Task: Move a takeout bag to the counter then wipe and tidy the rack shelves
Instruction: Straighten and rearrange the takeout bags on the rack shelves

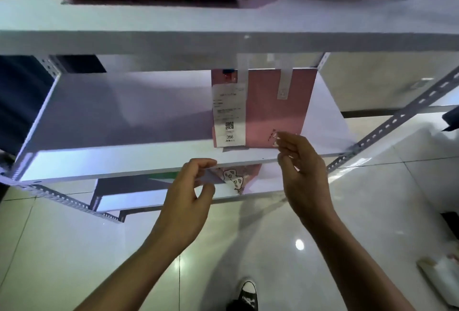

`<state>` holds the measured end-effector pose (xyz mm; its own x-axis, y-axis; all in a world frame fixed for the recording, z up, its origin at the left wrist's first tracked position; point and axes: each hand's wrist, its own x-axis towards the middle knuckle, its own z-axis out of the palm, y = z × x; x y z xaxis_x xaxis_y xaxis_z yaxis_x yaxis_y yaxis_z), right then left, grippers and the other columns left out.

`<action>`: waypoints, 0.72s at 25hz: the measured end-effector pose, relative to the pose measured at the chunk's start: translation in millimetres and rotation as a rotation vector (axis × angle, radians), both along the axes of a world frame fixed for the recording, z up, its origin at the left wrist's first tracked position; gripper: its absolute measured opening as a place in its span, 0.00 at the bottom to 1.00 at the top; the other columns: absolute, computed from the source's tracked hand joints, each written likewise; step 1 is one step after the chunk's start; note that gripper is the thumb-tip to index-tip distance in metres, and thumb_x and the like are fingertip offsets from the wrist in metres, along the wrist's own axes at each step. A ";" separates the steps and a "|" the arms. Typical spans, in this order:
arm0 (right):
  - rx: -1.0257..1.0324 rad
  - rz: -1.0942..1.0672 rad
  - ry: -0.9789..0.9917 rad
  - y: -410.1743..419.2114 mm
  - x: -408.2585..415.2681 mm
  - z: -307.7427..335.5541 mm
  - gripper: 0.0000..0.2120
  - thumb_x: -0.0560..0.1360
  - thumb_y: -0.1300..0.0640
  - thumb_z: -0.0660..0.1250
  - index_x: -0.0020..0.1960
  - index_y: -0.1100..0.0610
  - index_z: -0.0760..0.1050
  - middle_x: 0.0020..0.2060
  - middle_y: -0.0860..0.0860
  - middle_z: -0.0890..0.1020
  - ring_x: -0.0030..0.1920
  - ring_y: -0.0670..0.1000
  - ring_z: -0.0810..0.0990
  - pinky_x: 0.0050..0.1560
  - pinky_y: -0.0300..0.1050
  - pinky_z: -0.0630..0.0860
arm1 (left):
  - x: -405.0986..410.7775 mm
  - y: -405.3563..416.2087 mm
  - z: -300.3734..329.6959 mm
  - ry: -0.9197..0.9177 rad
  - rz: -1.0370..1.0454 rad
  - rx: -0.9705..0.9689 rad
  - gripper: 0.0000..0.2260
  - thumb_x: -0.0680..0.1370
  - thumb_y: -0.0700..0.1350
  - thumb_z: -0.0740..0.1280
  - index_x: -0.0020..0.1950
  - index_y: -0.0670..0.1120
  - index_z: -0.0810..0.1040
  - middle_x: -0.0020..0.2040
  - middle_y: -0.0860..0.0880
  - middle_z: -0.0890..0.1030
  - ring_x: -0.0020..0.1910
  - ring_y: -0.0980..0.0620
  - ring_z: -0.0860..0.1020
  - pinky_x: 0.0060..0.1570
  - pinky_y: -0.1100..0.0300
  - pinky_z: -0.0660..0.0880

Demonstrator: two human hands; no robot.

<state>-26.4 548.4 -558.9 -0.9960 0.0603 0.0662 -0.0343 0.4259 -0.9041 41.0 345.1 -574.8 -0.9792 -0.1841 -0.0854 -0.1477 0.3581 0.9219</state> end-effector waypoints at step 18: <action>-0.086 -0.243 0.533 48.7 -132.3 -205.7 0.23 0.81 0.57 0.67 0.73 0.45 0.66 0.65 0.42 0.76 0.64 0.42 0.75 0.56 0.23 0.71 | -139.5 23.9 -173.1 0.532 0.127 0.087 0.24 0.80 0.44 0.66 0.64 0.72 0.66 0.55 0.79 0.74 0.57 0.77 0.72 0.42 0.81 0.70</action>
